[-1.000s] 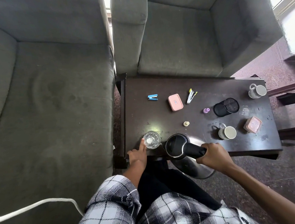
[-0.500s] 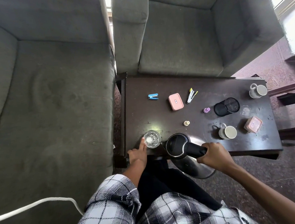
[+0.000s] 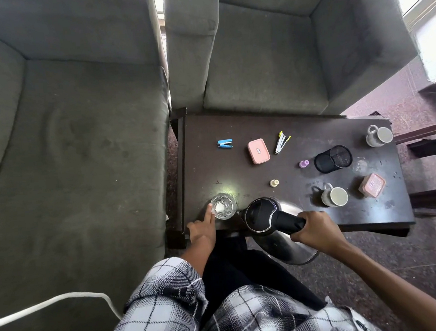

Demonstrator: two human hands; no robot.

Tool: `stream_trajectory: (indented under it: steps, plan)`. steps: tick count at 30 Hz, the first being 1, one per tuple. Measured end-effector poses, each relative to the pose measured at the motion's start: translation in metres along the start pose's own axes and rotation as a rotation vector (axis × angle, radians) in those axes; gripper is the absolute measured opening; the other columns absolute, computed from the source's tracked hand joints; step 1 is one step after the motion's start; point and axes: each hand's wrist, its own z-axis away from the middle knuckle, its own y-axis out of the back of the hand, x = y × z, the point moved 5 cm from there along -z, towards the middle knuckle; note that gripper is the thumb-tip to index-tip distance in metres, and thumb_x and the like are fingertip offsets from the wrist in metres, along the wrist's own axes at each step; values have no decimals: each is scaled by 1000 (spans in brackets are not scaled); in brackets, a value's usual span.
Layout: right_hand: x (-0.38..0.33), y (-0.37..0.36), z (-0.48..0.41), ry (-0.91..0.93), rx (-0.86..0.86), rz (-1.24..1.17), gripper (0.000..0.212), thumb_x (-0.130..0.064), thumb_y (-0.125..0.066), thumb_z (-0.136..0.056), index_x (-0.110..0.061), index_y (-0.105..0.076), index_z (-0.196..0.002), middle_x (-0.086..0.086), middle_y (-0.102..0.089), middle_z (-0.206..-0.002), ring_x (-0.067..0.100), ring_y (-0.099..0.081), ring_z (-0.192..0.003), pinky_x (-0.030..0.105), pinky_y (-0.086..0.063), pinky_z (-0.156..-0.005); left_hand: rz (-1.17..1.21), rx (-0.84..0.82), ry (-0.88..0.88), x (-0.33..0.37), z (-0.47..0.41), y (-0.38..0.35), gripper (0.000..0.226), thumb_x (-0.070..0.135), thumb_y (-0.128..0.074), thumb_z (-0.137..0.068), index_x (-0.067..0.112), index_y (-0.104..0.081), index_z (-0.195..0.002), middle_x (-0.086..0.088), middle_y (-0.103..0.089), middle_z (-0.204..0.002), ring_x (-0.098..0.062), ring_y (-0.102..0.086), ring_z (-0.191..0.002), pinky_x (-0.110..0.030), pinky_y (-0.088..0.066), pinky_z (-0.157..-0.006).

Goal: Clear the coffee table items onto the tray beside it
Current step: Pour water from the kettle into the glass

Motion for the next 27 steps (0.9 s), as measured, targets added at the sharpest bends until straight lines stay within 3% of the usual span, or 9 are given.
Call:
stream_trajectory:
  steps: [12,22,27]
  plan:
    - [-2,3,-2,6,4,5,30,-22,-70,-58,-20,-41,-50,-3,-44,-49,21,-45,-55,25,-28,-45,28,-16,5,1,2,2,78,3,-47,-91,14,3,-150,3,27,-155,-28,-52,-115,-37,-43,-91]
    - [0,3,-5,8,10,12,19,-22,-70,-58,-16,-53,-59,-1,-48,-52,23,-51,-58,26,-33,-48,19,-20,5,1,2,1,79,5,-49,-91,15,3,-150,2,28,-154,-28,-52,-113,-38,-44,-91]
    - [0,1,-7,22,7,3,26,-21,-69,-56,-17,-43,-51,-4,-42,-47,23,-49,-56,27,-33,-49,22,-15,10,0,0,-1,77,5,-47,-92,17,3,-150,3,28,-154,-28,-53,-113,-38,-45,-91]
